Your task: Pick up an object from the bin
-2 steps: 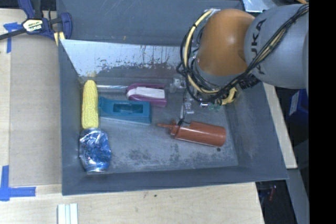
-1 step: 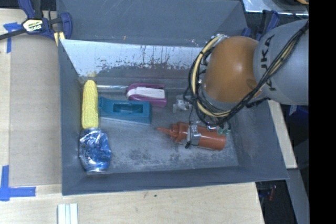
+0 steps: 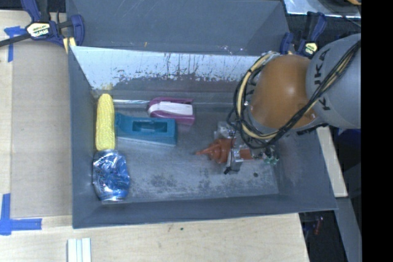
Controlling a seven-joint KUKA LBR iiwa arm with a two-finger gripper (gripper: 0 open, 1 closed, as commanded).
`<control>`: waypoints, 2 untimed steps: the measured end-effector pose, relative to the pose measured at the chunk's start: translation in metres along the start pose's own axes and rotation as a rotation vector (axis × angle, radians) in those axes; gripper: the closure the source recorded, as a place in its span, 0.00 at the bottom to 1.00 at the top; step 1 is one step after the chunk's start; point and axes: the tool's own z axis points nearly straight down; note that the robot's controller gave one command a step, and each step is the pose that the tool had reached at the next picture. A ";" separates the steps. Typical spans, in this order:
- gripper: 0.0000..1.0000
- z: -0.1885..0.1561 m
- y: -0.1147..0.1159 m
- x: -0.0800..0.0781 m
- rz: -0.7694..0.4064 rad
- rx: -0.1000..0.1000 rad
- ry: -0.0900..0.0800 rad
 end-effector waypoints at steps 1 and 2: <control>1.00 0.000 0.000 0.000 0.000 0.000 0.000; 1.00 -0.048 -0.012 0.006 -0.003 0.001 -0.004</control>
Offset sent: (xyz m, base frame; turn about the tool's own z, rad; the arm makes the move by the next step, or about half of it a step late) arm -0.0072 -0.0113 0.0474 -0.0058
